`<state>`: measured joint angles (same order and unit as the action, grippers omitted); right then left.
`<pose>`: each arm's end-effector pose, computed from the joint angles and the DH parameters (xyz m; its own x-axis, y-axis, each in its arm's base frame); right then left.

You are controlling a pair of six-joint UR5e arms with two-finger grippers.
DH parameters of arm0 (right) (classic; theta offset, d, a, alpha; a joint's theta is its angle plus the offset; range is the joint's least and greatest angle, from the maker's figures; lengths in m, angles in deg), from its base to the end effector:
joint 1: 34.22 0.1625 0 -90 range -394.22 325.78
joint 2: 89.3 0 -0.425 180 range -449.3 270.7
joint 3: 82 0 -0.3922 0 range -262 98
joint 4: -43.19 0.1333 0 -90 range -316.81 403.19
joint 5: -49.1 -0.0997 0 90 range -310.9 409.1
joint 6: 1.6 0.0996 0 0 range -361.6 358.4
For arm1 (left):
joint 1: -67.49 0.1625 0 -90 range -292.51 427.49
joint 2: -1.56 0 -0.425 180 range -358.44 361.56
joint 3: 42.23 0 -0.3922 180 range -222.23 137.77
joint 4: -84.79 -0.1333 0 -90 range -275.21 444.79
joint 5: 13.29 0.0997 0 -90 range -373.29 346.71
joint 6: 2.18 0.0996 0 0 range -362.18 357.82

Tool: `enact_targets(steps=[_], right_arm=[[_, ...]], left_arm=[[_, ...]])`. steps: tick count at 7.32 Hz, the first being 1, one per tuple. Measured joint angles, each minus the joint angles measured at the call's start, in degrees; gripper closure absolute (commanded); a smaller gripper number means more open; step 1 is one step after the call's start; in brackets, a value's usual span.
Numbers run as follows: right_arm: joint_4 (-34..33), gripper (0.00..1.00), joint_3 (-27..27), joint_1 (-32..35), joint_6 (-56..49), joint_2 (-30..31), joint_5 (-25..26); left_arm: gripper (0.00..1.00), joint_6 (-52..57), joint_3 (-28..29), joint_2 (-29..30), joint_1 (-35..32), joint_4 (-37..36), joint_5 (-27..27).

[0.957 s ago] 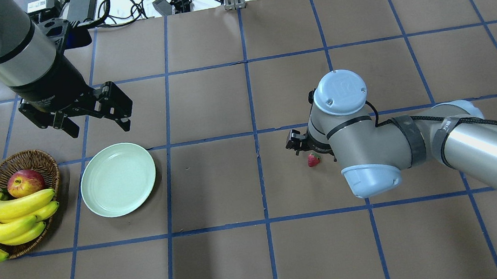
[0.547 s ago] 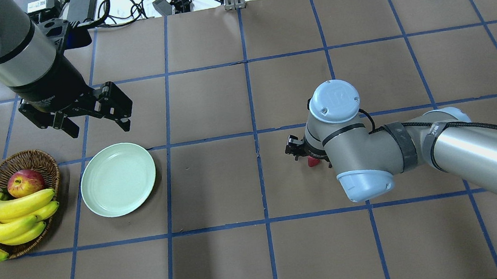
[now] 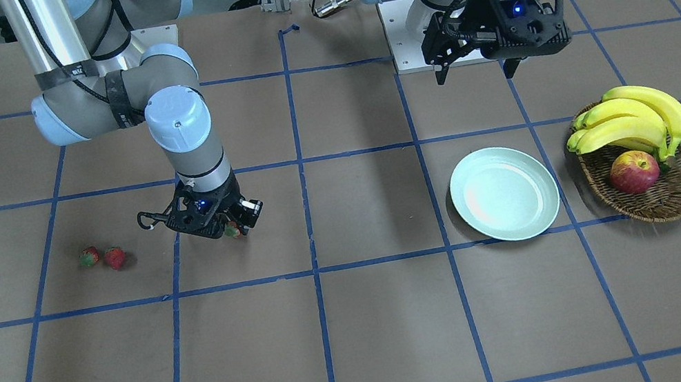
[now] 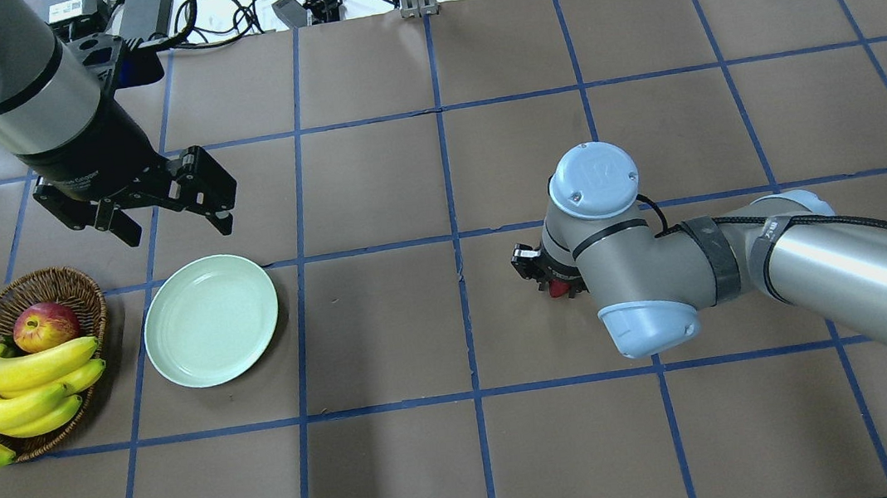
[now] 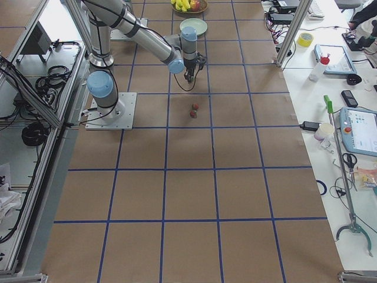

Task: Collect all strawberries into plate
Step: 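Carry the strawberry toward the plate and release it on the table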

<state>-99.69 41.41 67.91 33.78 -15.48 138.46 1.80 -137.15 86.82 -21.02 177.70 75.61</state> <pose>0.2318 -0.4390 0.1783 -0.9184 0.3933 -0.0423 0.3949 0.9178 -0.0403 -0.1234 -0.4546 0.4800 -0.9988 0.0423 0.0229 0.0435 0.9977 0.0524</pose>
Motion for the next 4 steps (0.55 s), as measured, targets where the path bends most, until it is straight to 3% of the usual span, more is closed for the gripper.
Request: enact_targets(steps=[2,4], right_arm=[[-0.06,0.87,-1.31,0.65,1.08,0.38,0.15],[1.34,0.87,-7.62,5.15,3.5,0.33,-0.33]], left_arm=[[0.0,0.06,0.0,0.0,0.04,0.06,0.04],[0.0,0.06,0.03,-0.04,0.08,0.07,0.05]])
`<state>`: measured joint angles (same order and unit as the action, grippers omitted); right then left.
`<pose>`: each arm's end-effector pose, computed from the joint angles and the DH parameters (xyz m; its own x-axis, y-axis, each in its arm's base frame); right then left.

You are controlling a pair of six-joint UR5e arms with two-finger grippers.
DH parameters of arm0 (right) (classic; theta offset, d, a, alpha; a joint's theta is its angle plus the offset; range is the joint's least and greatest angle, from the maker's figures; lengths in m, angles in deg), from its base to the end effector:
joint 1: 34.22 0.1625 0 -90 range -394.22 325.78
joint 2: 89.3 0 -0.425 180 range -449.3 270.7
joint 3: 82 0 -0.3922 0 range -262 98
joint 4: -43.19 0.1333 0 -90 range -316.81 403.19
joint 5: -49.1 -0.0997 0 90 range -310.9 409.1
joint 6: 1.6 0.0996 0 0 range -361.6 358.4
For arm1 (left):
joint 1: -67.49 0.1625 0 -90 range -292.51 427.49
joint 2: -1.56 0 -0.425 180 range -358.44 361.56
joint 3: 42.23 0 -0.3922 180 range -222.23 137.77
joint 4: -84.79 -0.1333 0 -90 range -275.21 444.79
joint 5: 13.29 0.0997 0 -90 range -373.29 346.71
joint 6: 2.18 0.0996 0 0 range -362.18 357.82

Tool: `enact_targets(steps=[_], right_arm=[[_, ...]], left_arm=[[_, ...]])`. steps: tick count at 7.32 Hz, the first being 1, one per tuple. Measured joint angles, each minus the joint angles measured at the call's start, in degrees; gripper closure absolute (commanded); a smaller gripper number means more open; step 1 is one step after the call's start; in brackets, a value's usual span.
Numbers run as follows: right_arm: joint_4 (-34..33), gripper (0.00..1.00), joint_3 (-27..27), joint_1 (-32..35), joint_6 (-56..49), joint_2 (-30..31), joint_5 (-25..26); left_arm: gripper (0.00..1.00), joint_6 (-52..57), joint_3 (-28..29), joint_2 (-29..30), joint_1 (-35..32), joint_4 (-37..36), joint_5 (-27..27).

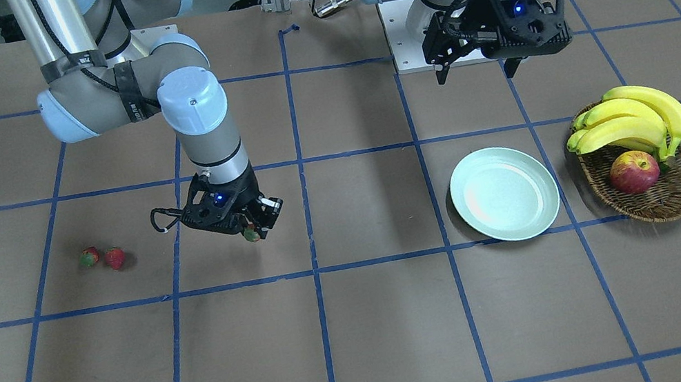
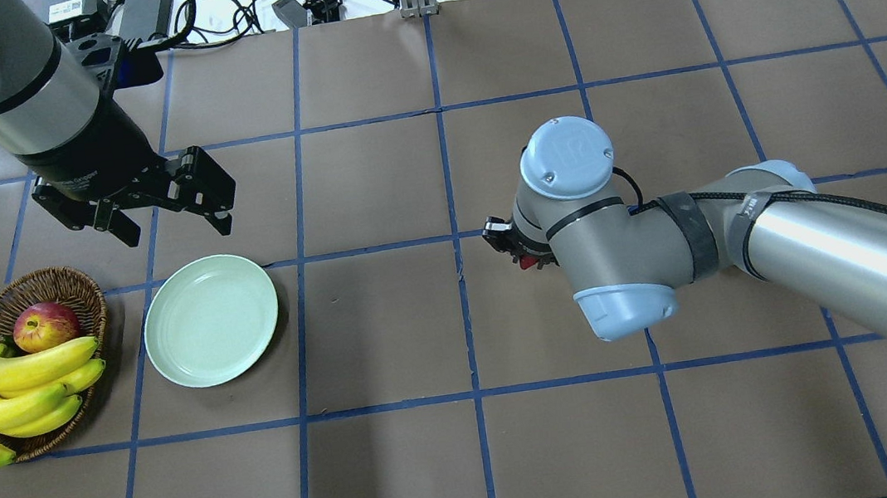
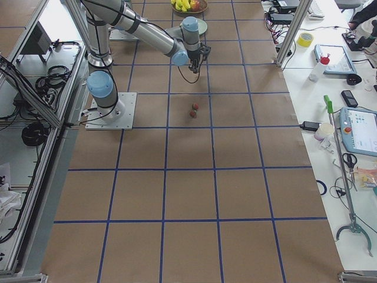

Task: Collect all strawberries into plate
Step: 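Carry the strawberry toward the plate and release it on the table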

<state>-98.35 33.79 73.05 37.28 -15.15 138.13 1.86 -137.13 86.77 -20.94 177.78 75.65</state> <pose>0.2846 -0.4608 0.2298 -0.9262 0.3572 -0.1209 0.3711 0.9204 -0.1234 -0.1227 -0.4544 0.4804 -0.9989 0.0420 0.0222 0.0431 0.9977 0.0526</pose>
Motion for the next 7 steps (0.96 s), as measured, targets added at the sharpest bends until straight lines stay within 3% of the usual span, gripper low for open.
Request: enact_targets(steps=[2,5,6,7], right_arm=[[4.09,0.85,-9.36,8.44,0.9,-2.92,-1.07],[5.5,0.73,-19.21,16.51,1.46,-12.77,-2.65],[5.69,0.53,-19.69,17.52,1.69,-14.08,-2.6],[5.7,0.45,-19.14,17.93,1.8,-14.66,-2.54]], left_arm=[[0.0,0.0,-0.01,0.03,0.01,0.0,0.0],[0.0,0.0,-0.01,0.04,-0.02,0.02,0.0],[0.0,0.0,-0.01,0.04,-0.02,0.06,0.0],[0.0,0.0,-0.02,0.04,-0.01,0.08,0.0]])
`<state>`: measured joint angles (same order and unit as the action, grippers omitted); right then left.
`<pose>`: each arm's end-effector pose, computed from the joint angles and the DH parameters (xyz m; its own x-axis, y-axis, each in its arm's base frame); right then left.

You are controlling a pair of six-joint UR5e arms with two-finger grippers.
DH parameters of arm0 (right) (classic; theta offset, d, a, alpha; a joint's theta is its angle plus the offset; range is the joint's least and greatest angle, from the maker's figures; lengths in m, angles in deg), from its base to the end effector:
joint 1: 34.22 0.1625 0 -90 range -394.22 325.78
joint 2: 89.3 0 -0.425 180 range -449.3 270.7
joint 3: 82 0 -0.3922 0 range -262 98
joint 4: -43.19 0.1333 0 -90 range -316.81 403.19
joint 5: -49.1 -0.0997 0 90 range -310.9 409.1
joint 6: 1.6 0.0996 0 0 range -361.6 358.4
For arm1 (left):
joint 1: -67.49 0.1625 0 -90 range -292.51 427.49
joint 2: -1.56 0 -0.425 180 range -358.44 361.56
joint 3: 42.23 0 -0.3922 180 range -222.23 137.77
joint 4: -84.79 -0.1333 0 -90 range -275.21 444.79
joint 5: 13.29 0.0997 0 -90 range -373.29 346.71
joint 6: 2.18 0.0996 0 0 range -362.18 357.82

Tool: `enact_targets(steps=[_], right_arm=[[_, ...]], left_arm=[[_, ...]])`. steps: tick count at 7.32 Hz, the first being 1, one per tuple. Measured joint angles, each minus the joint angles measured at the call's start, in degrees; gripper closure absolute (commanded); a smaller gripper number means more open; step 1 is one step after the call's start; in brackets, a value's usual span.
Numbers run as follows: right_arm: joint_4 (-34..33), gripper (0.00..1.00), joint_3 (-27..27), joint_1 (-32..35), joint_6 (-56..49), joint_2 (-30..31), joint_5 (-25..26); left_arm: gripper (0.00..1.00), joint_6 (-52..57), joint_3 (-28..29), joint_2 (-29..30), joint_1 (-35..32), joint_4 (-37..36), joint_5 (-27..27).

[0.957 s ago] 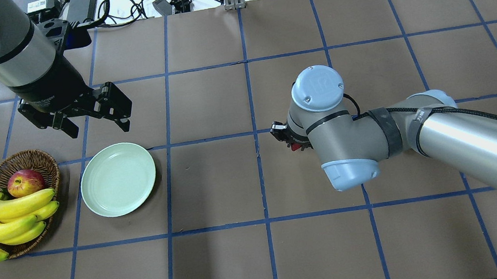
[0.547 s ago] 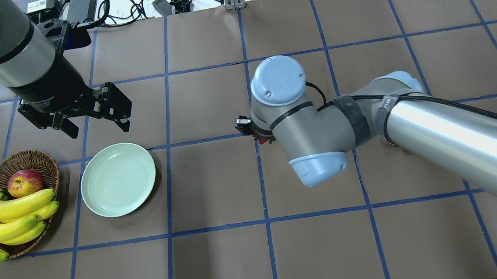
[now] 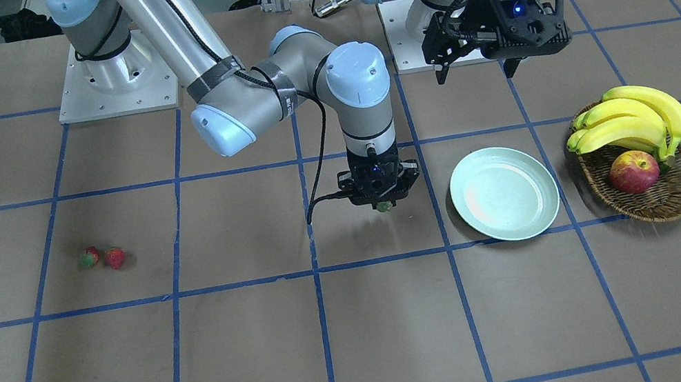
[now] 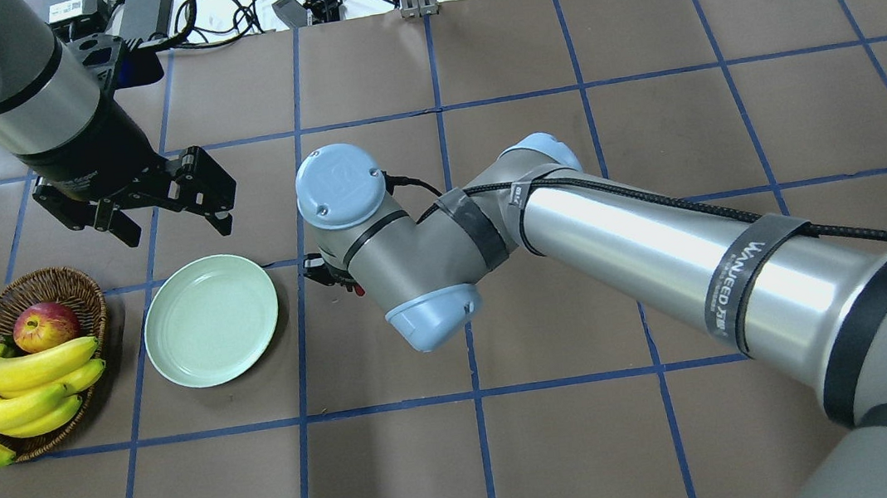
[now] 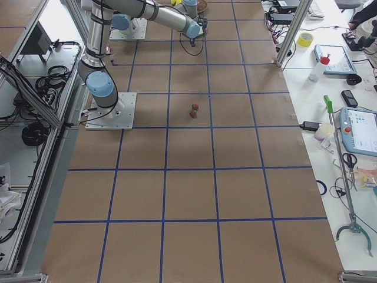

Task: Collect all strawberries into plate
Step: 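Carry the strawberry toward the plate and release it on the table, then move the right gripper to the pair of strawberries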

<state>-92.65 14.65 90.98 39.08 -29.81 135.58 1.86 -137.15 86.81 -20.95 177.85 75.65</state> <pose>0.4839 -0.4442 0.2085 -0.9859 0.0845 -0.1444 0.0960 0.9926 -0.0749 -0.1228 -0.4544 0.4798 -0.9989 0.0421 0.0224 0.0433 0.9976 0.0549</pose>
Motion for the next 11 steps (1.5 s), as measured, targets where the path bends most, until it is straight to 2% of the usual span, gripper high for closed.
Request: enact_targets(steps=[1,3,5,6,9,11], right_arm=[[-0.06,0.25,0.82,0.15,0.02,-0.34,0.3],[-0.14,0.01,1.81,0.2,0.07,-0.63,1.11],[0.28,0.0,1.85,-0.23,-0.53,0.77,2.14],[2.59,0.0,2.52,-2.22,-1.78,3.73,2.8],[14.37,0.01,7.01,-18.07,-14.92,15.66,3.96],[17.24,0.02,11.35,-29.25,-27.51,18.76,7.81]], left_arm=[[0.0,0.0,0.0,0.0,0.01,0.01,0.02],[0.0,0.02,0.0,-0.03,0.02,0.01,0.41],[0.0,0.02,-0.06,-0.02,0.02,0.01,2.33],[0.0,0.01,-0.07,-0.01,0.02,0.01,2.8],[0.0,-0.02,-0.09,0.0,0.02,0.01,2.99],[0.0,-0.04,-0.09,0.0,0.02,0.0,2.95]])
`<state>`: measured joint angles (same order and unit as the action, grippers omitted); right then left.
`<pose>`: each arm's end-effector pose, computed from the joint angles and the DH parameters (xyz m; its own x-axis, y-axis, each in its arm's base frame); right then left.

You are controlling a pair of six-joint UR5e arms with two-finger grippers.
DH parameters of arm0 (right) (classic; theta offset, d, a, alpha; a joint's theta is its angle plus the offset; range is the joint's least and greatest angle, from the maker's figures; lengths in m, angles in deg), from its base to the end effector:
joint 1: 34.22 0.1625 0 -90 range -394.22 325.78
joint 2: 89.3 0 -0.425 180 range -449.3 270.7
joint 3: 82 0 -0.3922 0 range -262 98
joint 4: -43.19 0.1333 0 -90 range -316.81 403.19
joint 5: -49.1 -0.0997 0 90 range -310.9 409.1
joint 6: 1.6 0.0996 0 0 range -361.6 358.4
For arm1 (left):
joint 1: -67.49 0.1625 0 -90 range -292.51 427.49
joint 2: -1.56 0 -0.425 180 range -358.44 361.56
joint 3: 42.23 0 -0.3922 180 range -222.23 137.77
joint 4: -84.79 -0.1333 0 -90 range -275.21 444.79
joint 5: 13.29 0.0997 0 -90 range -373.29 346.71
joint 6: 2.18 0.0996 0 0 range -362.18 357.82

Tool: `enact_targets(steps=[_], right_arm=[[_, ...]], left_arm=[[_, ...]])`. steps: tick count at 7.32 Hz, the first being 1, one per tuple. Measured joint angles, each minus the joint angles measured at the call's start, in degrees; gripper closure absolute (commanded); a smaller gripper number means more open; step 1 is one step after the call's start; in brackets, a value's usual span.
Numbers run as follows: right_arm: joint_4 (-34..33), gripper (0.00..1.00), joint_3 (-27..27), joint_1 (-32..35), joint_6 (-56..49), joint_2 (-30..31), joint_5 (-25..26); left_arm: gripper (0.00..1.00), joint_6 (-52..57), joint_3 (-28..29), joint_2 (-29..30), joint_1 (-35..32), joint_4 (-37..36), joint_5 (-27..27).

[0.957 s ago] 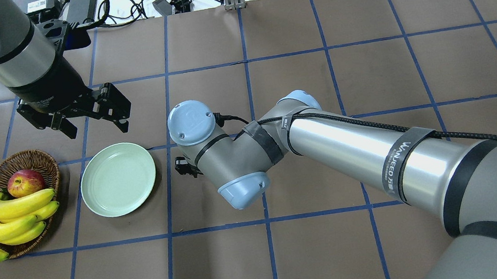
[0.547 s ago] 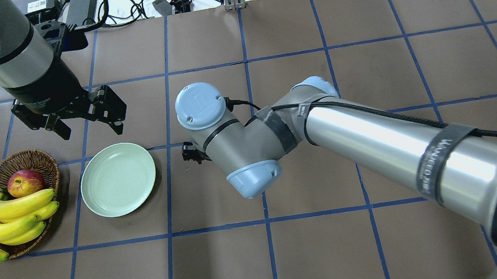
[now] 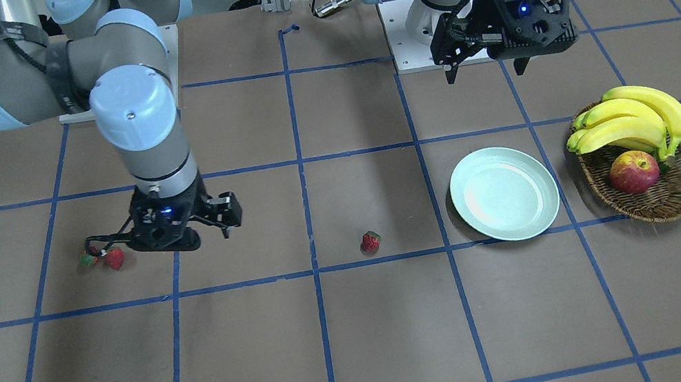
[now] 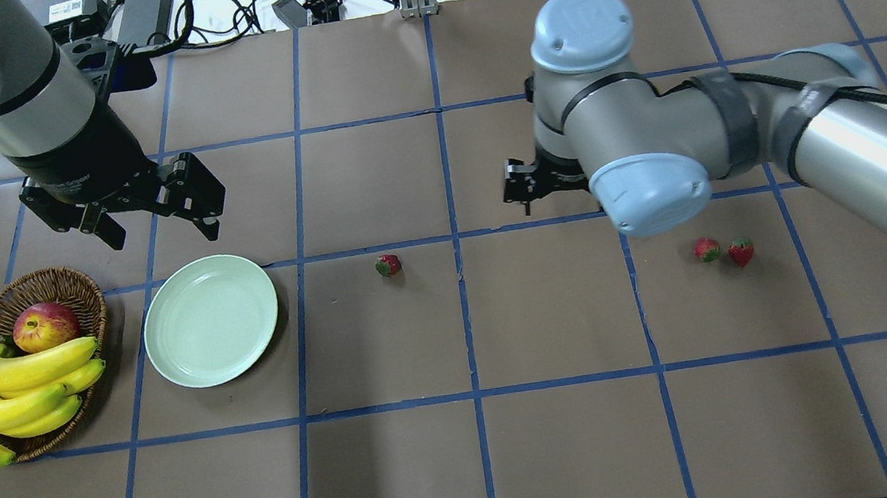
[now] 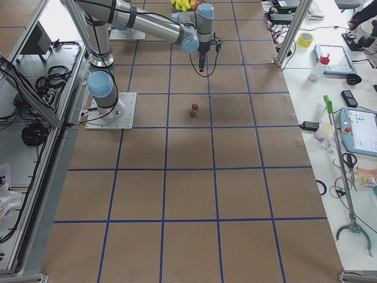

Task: Collect all strawberries into plate
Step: 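Move the right gripper to the pair of strawberries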

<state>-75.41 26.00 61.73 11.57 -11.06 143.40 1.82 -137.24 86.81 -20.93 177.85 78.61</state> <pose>0.1796 -0.5089 0.2826 -0.9892 0.1244 0.0776 0.1250 0.9921 0.0026 -0.1175 -0.4542 0.4791 -0.9986 0.0440 -0.0290 0.0422 0.9973 0.0601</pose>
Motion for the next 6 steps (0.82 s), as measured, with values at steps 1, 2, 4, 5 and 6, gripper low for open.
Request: enact_targets(steps=[1,2,4,5,6], right_arm=[[-0.15,0.02,2.83,-5.54,-8.87,0.37,0.87],[-1.22,0.02,5.4,-9.78,-18.25,0.44,0.59],[-6.01,0.08,9.24,-14.77,-31.28,-0.24,-1.63],[-7.88,0.08,10.1,-15.6,-33.91,-1.17,-2.27],[-8.72,0.09,10.44,-15.91,-35.12,-1.83,-2.45]], left_arm=[[0.0,0.23,0.01,0.03,0.0,-0.09,-0.05],[0.0,0.53,0.05,0.06,0.02,-0.2,-0.06],[0.0,0.7,0.08,0.08,0.05,-0.28,-0.05],[0.0,0.68,0.08,0.09,0.04,-0.29,-0.05],[0.0,0.59,0.09,0.09,0.01,-0.28,-0.05]])
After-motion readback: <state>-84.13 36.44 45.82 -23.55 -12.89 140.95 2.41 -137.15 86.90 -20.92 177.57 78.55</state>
